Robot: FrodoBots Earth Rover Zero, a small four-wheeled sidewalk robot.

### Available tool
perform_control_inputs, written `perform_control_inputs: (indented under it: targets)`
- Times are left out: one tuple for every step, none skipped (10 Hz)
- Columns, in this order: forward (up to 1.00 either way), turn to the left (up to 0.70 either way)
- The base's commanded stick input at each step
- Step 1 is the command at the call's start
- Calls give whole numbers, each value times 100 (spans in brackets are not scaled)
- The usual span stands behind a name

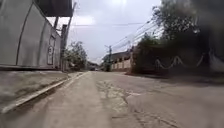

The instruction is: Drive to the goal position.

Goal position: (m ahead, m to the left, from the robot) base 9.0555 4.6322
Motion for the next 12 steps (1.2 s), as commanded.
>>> perform_control_inputs:
  targets:
    - [70,15]
    - [70,35]
    - [70,35]
    - [70,35]
    - [70,35]
    - [70,35]
    - [70,35]
    - [70,35]
    - [70,35]
    - [70,35]
    - [70,35]
    - [70,35]
